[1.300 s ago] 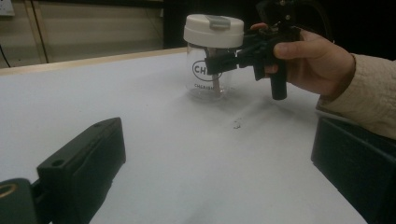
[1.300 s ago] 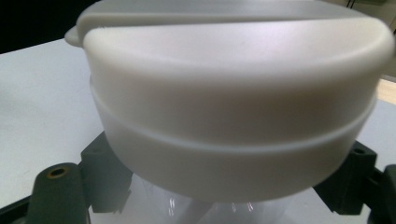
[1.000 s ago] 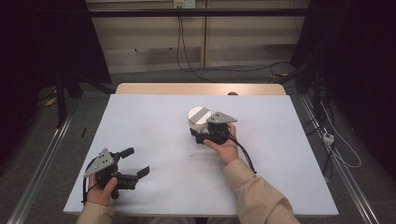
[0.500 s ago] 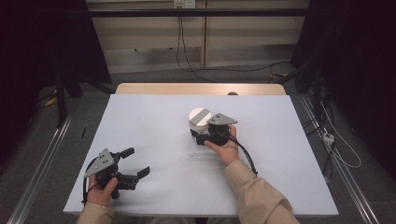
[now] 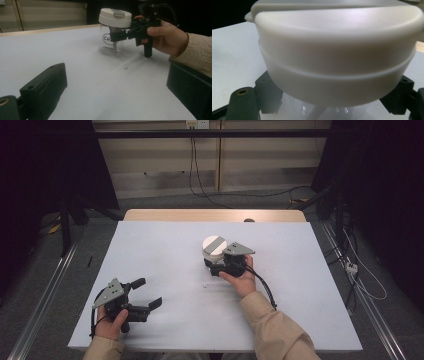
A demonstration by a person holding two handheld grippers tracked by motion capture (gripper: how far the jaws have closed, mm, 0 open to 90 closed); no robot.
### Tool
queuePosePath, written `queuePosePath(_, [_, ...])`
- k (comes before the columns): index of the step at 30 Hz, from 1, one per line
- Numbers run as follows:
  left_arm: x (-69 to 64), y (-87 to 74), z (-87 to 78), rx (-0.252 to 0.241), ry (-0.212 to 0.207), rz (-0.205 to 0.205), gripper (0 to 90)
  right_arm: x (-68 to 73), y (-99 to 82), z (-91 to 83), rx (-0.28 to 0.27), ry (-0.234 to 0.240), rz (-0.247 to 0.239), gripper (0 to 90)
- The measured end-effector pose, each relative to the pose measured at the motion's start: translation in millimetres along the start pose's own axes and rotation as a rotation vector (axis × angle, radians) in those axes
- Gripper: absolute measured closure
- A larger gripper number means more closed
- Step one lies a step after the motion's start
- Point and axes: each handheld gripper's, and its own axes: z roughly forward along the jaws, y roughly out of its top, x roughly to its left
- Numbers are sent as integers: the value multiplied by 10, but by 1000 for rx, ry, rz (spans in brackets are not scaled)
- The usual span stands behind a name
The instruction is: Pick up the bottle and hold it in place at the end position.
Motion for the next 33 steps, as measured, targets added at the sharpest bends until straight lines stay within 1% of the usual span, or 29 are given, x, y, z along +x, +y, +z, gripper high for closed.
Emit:
queuePosePath(3, [-7,9,13,-2,1,5,27,3,-6,0,-3,-3,-2,190])
queuePosePath(7, [1,26,41,-4,9,1,27,4,-9,2,-3,-3,-1,190])
queuePosePath(9, [-5,31,70,0,-4,-6,27,3,-9,2,-3,-2,-1,190])
queuePosePath(16, [-24,65,132,0,-9,8,27,0,-12,3,-1,-1,1,190])
queuePosePath(18, [-27,65,148,3,-8,0,27,-2,-12,2,0,0,2,190])
queuePosePath(22, [-28,101,175,-5,0,-5,27,1,-12,2,1,-2,1,190])
queuePosePath(23, [-26,110,181,-6,-1,-1,27,1,-13,2,1,-2,1,190])
queuePosePath(25, [-26,144,208,-6,2,-9,26,1,-12,2,2,-3,0,190])
queuePosePath(30, [-15,196,289,18,18,-14,26,0,-14,3,2,-2,0,190])
queuePosePath(33, [-11,215,331,25,10,-19,26,1,-13,3,3,-3,0,190])
